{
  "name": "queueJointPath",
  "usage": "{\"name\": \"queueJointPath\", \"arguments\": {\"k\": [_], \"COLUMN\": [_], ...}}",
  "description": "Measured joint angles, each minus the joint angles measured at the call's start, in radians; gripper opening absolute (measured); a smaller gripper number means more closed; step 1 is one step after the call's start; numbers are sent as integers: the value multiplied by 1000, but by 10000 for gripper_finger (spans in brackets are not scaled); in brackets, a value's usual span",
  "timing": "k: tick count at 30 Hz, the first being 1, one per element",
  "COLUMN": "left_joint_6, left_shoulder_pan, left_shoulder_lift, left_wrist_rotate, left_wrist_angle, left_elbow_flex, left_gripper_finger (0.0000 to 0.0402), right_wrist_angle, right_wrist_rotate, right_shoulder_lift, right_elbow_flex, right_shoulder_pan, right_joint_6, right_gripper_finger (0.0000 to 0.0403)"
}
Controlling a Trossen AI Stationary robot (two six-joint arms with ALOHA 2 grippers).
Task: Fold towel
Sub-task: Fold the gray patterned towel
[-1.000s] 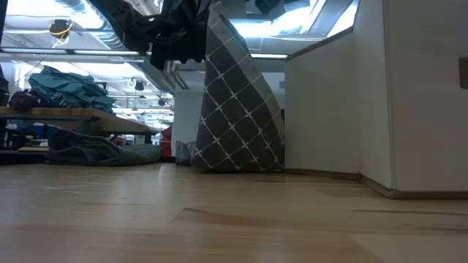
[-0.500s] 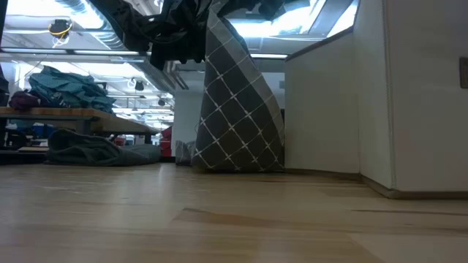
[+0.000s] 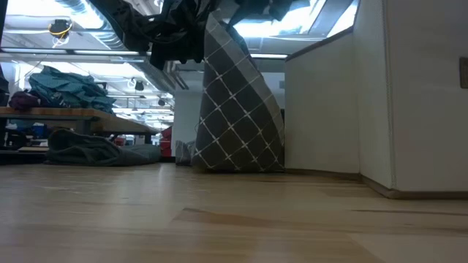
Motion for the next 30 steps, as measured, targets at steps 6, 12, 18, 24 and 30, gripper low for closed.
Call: {"name": "queueJointPath", "arguments": {"k": [6, 12, 18, 24, 30], "left_joint_6": [3, 3, 0, 0, 3], "left_shoulder_pan": [0, 0, 0, 0, 0], "left_shoulder_lift": [0, 0, 0, 0, 0], "left_wrist_rotate": [0, 1, 0, 1, 1], "left_wrist_angle": [0, -1, -2, -2, -2], "left_elbow_flex": [0, 0, 0, 0, 0], "left_gripper_finger": [0, 0, 0, 0, 0], "right_wrist_angle": [29, 124, 92, 27, -26], "right_wrist_rotate": [9, 51, 67, 90, 112], "right_shoulder_lift": [0, -4, -4, -4, -4], "right_elbow_flex": [0, 1, 1, 1, 1], "right_shoulder_pan": [6, 16, 16, 31, 40], "right_joint_6": [24, 55, 130, 212, 262], "right_gripper_finger": [182, 182, 181, 181, 181]}}
